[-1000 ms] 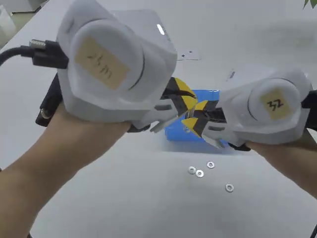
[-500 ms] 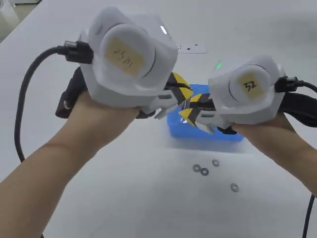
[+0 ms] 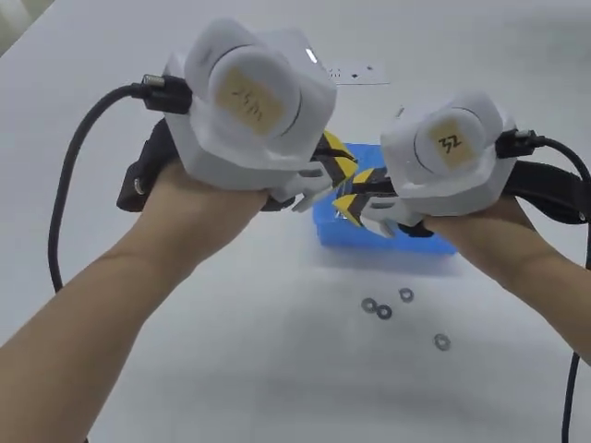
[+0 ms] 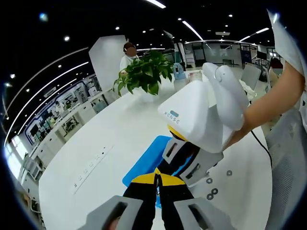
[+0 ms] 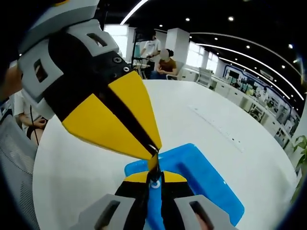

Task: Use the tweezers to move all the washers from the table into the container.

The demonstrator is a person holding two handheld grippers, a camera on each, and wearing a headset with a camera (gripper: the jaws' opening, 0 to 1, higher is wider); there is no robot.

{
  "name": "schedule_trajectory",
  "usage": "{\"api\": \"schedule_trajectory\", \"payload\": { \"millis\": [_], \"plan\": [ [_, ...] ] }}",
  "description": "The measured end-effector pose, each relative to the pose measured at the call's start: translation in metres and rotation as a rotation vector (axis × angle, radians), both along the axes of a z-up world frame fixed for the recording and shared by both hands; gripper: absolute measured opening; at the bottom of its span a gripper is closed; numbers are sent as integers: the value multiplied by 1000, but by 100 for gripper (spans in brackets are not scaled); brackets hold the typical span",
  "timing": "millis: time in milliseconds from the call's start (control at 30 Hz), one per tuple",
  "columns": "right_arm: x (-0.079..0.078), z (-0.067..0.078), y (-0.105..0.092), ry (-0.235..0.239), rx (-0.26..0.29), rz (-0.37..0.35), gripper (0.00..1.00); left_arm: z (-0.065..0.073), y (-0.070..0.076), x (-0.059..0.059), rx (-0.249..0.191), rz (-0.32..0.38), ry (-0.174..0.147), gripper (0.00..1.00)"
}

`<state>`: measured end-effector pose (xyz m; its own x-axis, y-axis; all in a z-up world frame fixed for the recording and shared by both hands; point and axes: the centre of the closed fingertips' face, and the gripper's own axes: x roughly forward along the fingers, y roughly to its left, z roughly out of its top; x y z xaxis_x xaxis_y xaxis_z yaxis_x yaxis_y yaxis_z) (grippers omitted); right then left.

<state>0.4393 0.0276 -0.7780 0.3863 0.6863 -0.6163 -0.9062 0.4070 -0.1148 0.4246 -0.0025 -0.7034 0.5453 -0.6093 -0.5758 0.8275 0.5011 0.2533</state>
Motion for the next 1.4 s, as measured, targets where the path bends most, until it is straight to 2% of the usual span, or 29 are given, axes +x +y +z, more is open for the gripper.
{"api": "schedule_trajectory", "payload": {
  "millis": [167, 233, 300, 400, 600, 733, 833, 1000, 1167, 1333, 1400],
  "plan": [
    [2, -2, 0, 21, -5, -6, 5, -1, -1, 2, 1, 3, 3, 0],
    [1, 3, 1, -2, -9, 3, 5, 4, -1, -1, 33, -8, -21, 0],
    [-1, 10, 1, -18, -6, 4, 5, 10, -2, -6, 34, -14, -35, 0],
    [-6, 29, -4, -76, 2, 0, 5, 27, -2, -15, 21, -11, -68, 0],
    [-23, 56, -10, -131, 31, 0, 5, 54, -7, -32, -24, -29, -92, 0],
    [-32, 69, -15, -140, 54, -5, 5, 67, -10, -44, -51, -40, -96, 0],
    [-36, 73, -18, -145, 66, -14, 5, 70, -12, -50, -66, -46, -97, 0],
    [-49, 74, -19, -126, 79, -15, 6, 72, -14, -60, -75, -59, -73, 0],
    [-64, 65, -19, -92, 96, -10, 6, 62, -14, -71, -58, -90, -28, 0],
    [-76, 48, -21, -52, 82, -10, 7, 47, -15, -82, -51, -119, 28, 0],
    [-80, 43, -21, -39, 82, -10, 7, 40, -16, -84, -41, -126, 40, 0]
  ]
}}
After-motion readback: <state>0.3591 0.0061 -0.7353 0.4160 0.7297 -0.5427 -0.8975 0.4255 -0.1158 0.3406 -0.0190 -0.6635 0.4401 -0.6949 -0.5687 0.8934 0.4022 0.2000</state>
